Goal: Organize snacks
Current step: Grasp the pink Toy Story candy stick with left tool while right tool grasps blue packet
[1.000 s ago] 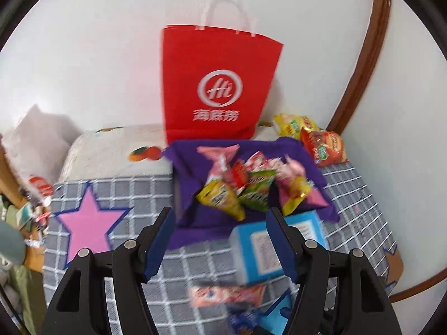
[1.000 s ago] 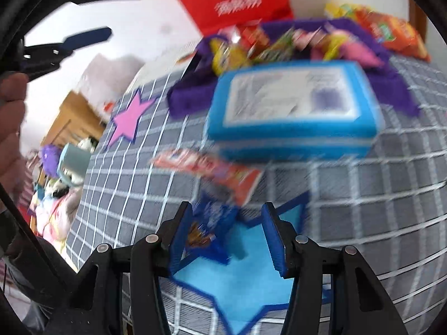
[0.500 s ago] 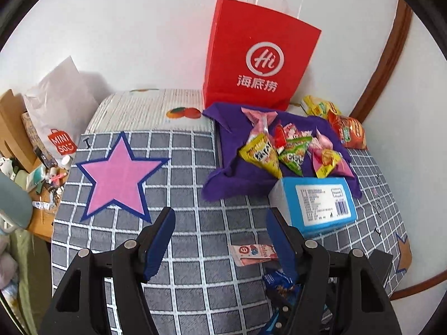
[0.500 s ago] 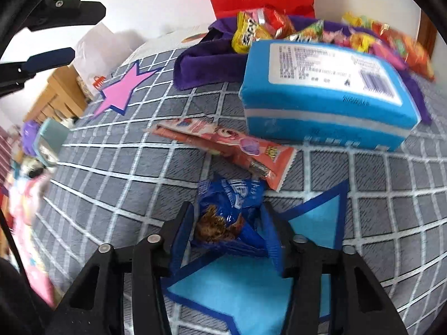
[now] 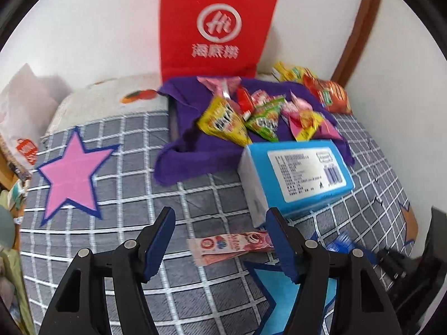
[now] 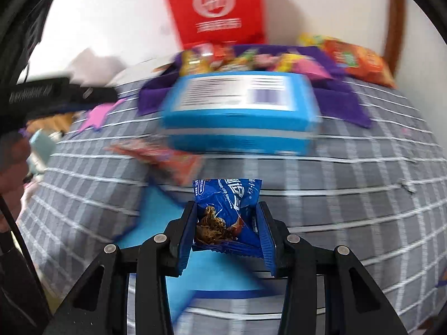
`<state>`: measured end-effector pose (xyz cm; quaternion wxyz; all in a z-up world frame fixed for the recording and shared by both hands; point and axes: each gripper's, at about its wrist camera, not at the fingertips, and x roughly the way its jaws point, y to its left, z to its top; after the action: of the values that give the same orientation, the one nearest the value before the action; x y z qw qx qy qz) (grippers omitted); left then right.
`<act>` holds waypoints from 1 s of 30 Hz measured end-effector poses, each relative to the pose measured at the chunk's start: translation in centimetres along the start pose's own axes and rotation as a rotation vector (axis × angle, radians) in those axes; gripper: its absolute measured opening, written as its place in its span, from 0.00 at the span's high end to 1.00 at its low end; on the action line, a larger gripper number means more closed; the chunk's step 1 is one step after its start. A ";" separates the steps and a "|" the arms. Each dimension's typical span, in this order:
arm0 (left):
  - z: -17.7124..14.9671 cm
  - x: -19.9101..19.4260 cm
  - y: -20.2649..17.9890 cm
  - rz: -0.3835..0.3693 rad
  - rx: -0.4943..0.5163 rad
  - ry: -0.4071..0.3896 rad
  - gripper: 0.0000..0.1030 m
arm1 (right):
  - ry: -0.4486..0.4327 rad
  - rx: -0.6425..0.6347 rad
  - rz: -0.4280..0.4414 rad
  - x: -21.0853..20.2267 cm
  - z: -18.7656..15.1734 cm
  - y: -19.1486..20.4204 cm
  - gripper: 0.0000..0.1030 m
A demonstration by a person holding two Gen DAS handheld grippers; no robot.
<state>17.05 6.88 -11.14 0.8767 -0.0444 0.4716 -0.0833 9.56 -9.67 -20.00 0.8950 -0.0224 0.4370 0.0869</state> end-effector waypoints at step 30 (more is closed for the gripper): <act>-5.5 6.1 -6.0 -0.025 0.256 0.136 0.61 | -0.078 0.068 -0.035 2.2 -0.2 -4.5 0.57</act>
<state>15.11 -0.21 -18.25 0.8403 0.0675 0.5147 -0.1564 11.51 -13.86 -22.01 0.9129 0.0037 0.4042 0.0570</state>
